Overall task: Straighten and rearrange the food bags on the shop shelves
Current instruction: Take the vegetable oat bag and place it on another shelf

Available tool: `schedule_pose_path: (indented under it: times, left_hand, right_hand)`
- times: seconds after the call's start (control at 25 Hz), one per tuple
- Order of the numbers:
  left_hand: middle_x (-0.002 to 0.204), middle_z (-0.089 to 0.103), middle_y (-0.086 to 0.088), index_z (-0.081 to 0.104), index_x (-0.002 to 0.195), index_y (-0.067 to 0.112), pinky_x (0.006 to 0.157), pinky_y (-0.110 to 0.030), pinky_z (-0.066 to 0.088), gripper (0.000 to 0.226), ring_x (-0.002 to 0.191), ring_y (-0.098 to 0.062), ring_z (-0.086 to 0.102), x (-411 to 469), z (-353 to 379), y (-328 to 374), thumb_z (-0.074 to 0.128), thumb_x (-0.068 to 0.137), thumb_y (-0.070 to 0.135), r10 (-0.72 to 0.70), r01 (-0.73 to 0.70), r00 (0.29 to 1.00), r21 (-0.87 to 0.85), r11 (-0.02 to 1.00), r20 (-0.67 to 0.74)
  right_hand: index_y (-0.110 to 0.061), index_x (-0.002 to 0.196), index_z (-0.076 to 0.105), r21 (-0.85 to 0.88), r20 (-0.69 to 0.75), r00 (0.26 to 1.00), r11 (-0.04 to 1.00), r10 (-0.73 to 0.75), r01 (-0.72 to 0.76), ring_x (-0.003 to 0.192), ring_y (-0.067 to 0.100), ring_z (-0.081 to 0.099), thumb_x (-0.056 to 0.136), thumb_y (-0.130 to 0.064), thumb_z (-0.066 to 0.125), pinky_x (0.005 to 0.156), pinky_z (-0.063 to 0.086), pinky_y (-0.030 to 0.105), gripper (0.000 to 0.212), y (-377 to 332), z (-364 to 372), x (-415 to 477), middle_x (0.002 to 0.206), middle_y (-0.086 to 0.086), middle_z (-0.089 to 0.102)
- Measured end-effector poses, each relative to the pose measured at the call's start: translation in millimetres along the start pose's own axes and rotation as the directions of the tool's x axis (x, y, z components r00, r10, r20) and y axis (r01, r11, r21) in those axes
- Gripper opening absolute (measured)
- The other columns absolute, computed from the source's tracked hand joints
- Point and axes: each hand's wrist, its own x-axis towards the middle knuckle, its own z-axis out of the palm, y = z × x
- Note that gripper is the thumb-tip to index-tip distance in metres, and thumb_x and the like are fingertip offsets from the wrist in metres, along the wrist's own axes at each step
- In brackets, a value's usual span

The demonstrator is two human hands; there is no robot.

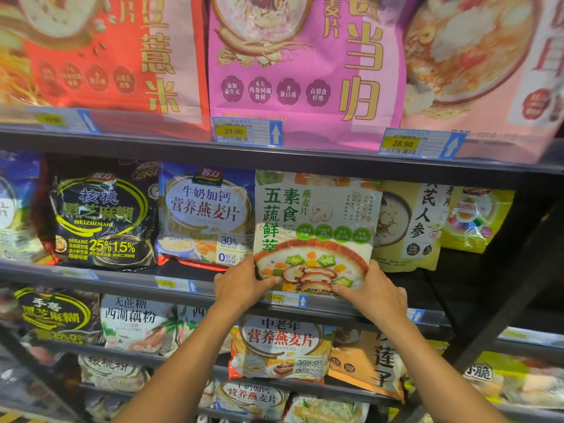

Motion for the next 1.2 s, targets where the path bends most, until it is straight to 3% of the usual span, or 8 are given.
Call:
schedule_pose_path:
  times: [0.16, 0.28, 0.4, 0.52, 0.76, 1.2]
  left_hand:
    - [0.128, 0.068, 0.008, 0.052, 0.133, 0.035, 0.097, -0.048, 0.046, 0.072, 0.125, -0.024, 0.061, -14.6, -7.1, -9.0, 0.065, 0.077, 0.079, 0.067, -0.067, 0.998, -0.001, 0.998, -0.014]
    - [0.15, 0.052, 0.004, 0.042, 0.15, 0.031, 0.111, -0.049, 0.042, 0.087, 0.143, -0.023, 0.044, -32.0, -12.3, -19.2, 0.065, 0.08, 0.076, 0.142, -0.138, 0.988, 0.065, 0.988, -0.062]
    - [0.167, 0.03, 0.002, 0.027, 0.16, 0.033, 0.124, -0.057, 0.025, 0.097, 0.157, -0.024, 0.018, -54.6, -16.9, -34.1, 0.065, 0.081, 0.075, 0.196, -0.19, 0.978, 0.089, 0.978, -0.068]
    - [0.174, 0.008, 0.002, 0.015, 0.164, 0.035, 0.128, -0.057, 0.009, 0.1, 0.161, -0.023, -0.004, -86.3, -20.5, -46.8, 0.062, 0.085, 0.074, 0.268, -0.254, 0.959, 0.15, 0.956, -0.088]
    - [0.175, -0.001, 0.003, 0.008, 0.164, 0.036, 0.13, -0.054, 0.004, 0.101, 0.161, -0.023, -0.007, -153.8, -13.6, -69.1, 0.054, 0.086, 0.079, 0.331, -0.32, 0.943, 0.2, 0.926, -0.026]
    - [0.175, 0.003, 0.0, 0.015, 0.164, 0.036, 0.129, -0.055, 0.005, 0.096, 0.161, -0.026, -0.007, -254.8, 33.1, -57.8, 0.054, 0.086, 0.078, 0.453, -0.455, 0.89, 0.126, 0.882, 0.046]
  right_hand:
    - [-0.03, 0.131, 0.049, -0.036, -0.054, 0.999, 0.999, -0.006, 0.004, 0.121, 0.025, 0.059, 0.071, -0.086, 0.062, 0.094, 0.043, 0.049, 0.083, -1.0, -1.4, -15.9, 0.127, -0.005, 0.064]
    - [-0.026, 0.141, 0.047, -0.096, -0.11, 0.994, 0.995, 0.002, -0.013, 0.134, 0.027, 0.048, 0.084, -0.081, 0.053, 0.102, 0.041, 0.049, 0.08, -1.9, -1.5, -34.8, 0.142, 0.001, 0.053]
    - [-0.023, 0.155, 0.036, -0.098, -0.119, 0.993, 0.995, 0.01, -0.022, 0.152, 0.027, 0.027, 0.089, -0.076, 0.052, 0.117, 0.031, 0.05, 0.086, -4.0, -3.5, -61.6, 0.163, 0.005, 0.034]
    - [-0.026, 0.161, 0.029, -0.126, -0.119, 0.992, 0.991, -0.051, 0.036, 0.158, 0.026, 0.014, 0.09, -0.073, 0.054, 0.124, 0.021, 0.051, 0.089, -3.5, -1.8, -95.6, 0.171, 0.005, 0.02]
    - [-0.032, 0.163, 0.023, -0.242, -0.135, 0.983, 0.966, -0.127, 0.092, 0.16, 0.026, 0.01, 0.085, -0.076, 0.059, 0.126, 0.016, 0.052, 0.096, 3.1, 6.0, -178.2, 0.174, 0.003, 0.012]
    - [-0.034, 0.161, 0.027, -0.271, -0.089, 0.996, 0.962, 0.002, -0.027, 0.16, 0.026, 0.013, 0.084, -0.077, 0.057, 0.126, 0.016, 0.056, 0.093, 67.9, 4.4, -313.4, 0.173, 0.001, 0.013]
